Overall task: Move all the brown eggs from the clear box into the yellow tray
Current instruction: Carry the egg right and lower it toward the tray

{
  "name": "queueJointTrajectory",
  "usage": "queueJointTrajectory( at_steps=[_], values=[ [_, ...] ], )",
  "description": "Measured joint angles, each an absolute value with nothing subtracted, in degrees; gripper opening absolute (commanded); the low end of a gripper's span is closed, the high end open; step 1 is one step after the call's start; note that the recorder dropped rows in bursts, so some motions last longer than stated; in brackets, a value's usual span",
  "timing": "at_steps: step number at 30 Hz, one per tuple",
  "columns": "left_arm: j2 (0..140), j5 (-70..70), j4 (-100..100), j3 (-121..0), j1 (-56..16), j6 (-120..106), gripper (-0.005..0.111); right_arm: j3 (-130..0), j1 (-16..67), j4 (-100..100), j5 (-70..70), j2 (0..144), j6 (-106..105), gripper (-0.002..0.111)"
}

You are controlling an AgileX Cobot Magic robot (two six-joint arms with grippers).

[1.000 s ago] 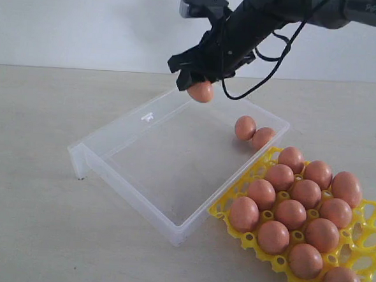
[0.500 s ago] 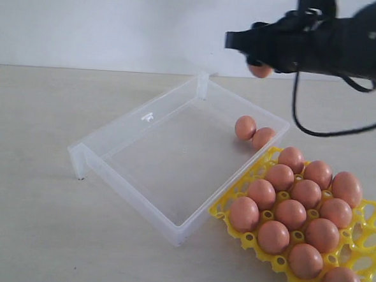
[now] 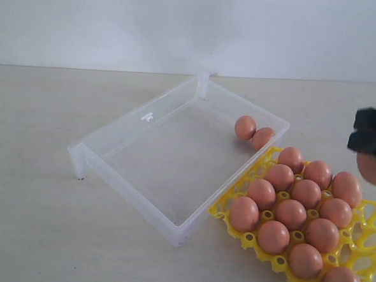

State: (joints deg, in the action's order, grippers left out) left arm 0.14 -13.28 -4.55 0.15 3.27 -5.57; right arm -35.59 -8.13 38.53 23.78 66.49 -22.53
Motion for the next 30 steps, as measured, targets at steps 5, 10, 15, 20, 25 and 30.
queueJointTrajectory(
  at_steps=[5,10,15,20,25,30],
  values=[
    [0.14,-13.28,-4.55,0.15,3.27,-5.57,0.004,-35.36,-9.72,38.51,35.11,65.18,-35.98,0.000],
    [0.14,-13.28,-4.55,0.15,3.27,-5.57,0.004,-35.36,-9.86,38.64,36.11,65.18,-39.86,0.000],
    [0.14,-13.28,-4.55,0.15,3.27,-5.57,0.004,-30.52,-9.86,40.74,30.00,65.11,-45.63,0.000],
    [0.14,-13.28,-4.55,0.15,3.27,-5.57,0.004,-22.87,-9.86,53.16,20.78,64.64,-59.39,0.000],
    [0.14,-13.28,-4.55,0.15,3.27,-5.57,0.004,-21.54,-9.86,57.51,24.06,62.41,-65.15,0.000],
    [0.14,-13.28,-4.55,0.15,3.27,-5.57,0.004,-19.95,-9.86,58.49,23.86,62.31,-66.25,0.000]
  ],
)
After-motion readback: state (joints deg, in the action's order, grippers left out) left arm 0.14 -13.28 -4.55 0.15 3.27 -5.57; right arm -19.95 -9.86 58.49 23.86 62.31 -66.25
